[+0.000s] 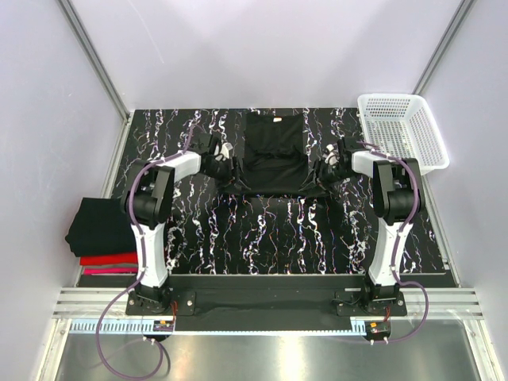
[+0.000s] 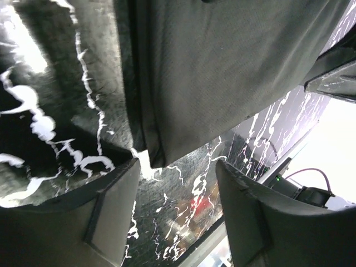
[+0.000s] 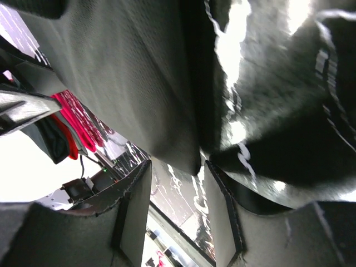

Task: Fold and stack the t-shirts
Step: Fold the tshirt

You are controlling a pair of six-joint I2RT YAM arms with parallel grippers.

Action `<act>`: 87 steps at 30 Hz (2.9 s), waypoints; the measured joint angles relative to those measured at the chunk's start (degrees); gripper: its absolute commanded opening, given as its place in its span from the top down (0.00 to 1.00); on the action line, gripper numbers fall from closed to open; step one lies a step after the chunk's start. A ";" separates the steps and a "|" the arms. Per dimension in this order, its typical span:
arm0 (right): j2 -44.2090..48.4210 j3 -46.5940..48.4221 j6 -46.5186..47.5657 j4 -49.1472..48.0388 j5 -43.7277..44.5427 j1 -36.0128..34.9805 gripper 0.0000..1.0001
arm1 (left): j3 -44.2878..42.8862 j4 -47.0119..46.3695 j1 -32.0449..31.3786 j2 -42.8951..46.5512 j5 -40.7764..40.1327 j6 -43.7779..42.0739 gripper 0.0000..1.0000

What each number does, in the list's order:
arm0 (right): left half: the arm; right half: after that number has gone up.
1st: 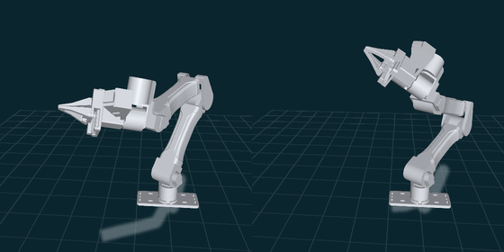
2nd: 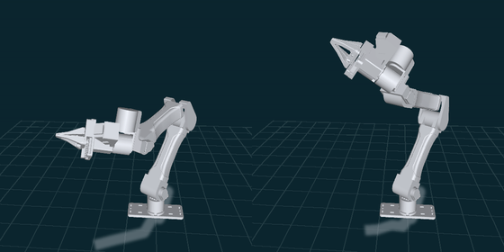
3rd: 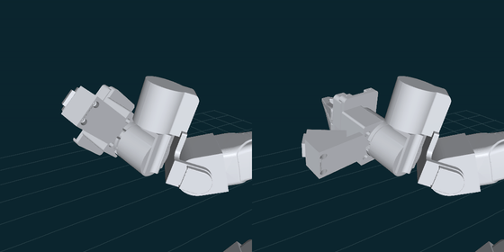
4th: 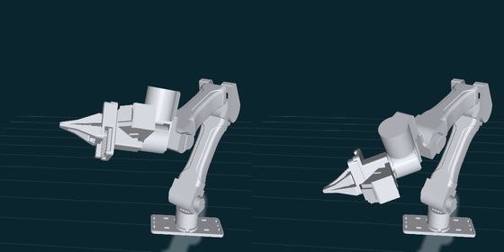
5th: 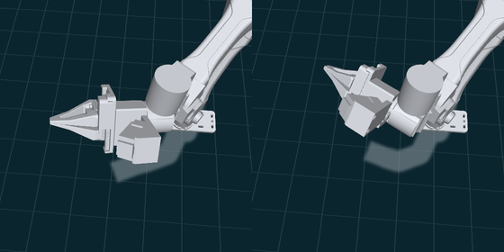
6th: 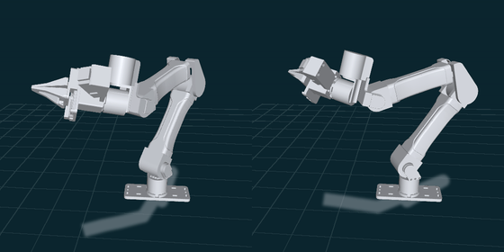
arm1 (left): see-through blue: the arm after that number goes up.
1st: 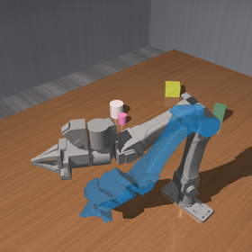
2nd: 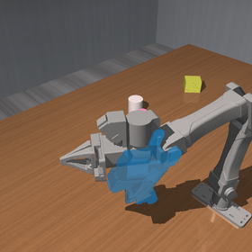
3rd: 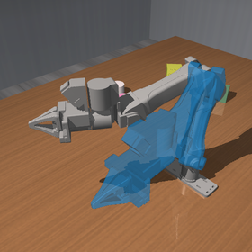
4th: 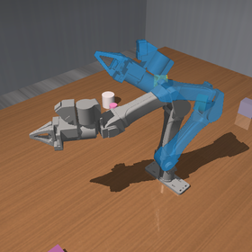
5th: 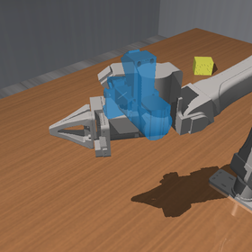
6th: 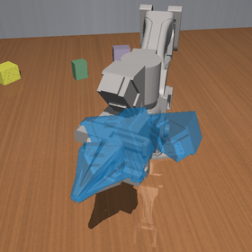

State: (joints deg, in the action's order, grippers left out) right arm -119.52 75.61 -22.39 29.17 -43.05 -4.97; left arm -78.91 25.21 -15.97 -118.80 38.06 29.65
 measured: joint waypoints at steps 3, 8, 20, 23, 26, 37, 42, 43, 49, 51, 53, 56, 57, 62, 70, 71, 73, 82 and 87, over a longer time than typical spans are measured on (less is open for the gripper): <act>-0.68 0.61 -0.55 -0.44 -0.20 -0.52 0.53 | -0.26 -0.35 -0.37 -0.94 0.81 0.17 0.54; -1.01 0.68 -0.92 -0.70 -0.17 -0.59 0.58 | -0.26 -0.76 -0.48 -2.23 2.01 0.76 0.67; -1.81 1.20 -0.92 -1.03 0.48 -0.61 1.00 | -0.26 -1.44 -0.48 -3.32 2.91 1.46 1.00; -1.55 1.66 -0.90 -1.09 0.48 -0.61 1.00 | -0.26 -1.64 -0.48 -3.26 2.97 1.49 1.00; 0.35 1.64 -0.87 -0.61 0.39 -0.61 1.00 | -0.26 -1.55 -0.48 -2.16 3.21 1.66 1.00; 21.64 -0.90 -0.76 0.74 -1.18 -0.59 1.00 | -1.62 -1.84 -0.68 13.62 4.63 2.40 1.00; 27.08 -6.27 -0.81 1.70 -1.62 -0.59 1.00 | -0.90 -2.19 -1.57 16.74 4.87 2.38 1.00; 27.15 -6.71 -0.81 1.92 -1.60 -0.59 1.00 | -0.59 -2.16 -1.68 16.92 4.87 2.40 1.00; 27.17 -10.08 -1.01 2.84 -1.55 -0.59 1.00 | 2.49 -1.77 -2.40 17.07 4.70 2.38 1.00; 27.12 -10.08 -0.98 2.71 -1.55 -0.59 1.00 | 2.82 -1.36 -2.40 16.85 4.57 2.40 1.00; 26.80 -10.05 -1.01 2.25 -1.55 -0.59 1.00 | 2.82 -1.38 -2.40 16.26 4.57 2.45 1.00; 25.05 -9.49 -0.98 1.95 -1.53 -0.59 1.00 | 2.60 -1.33 -2.40 14.75 4.35 2.36 1.00; 24.06 -8.87 -0.98 1.90 -1.49 -0.59 1.00 | 1.97 -0.96 -2.36 13.81 4.20 2.29 1.00; 16.76 -0.15 -0.55 1.70 -1.11 -0.02 1.00 | -11.17 0.96 -1.57 4.72 3.61 0.44 1.00; -4.55 30.80 1.84 -3.52 1.44 2.05 0.45 | -45.44 0.37 0.20 -14.97 -2.14 -7.69 0.37; -6.73 33.20 1.84 -4.44 2.10 2.16 0.41 | -47.28 -0.02 0.31 -16.50 -3.37 -8.70 0.32; -10.08 35.89 2.58 -5.38 3.39 2.21 0.39 | -47.98 -0.26 0.44 -18.10 -5.11 -9.97 0.29; -11.17 29.49 2.62 -6.67 2.73 1.92 0.38 | -41.24 3.02 1.49 -19.17 -6.45 -12.76 0.27; -11.39 25.92 2.21 -6.19 1.33 1.73 0.38 | -42.53 3.63 3.48 -20.26 -5.53 -13.46 0.24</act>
State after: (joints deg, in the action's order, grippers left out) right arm -130.91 101.54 -20.18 22.98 -41.71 -3.25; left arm -121.45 28.84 -12.49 -139.06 32.53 16.19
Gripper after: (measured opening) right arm 0.615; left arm 0.746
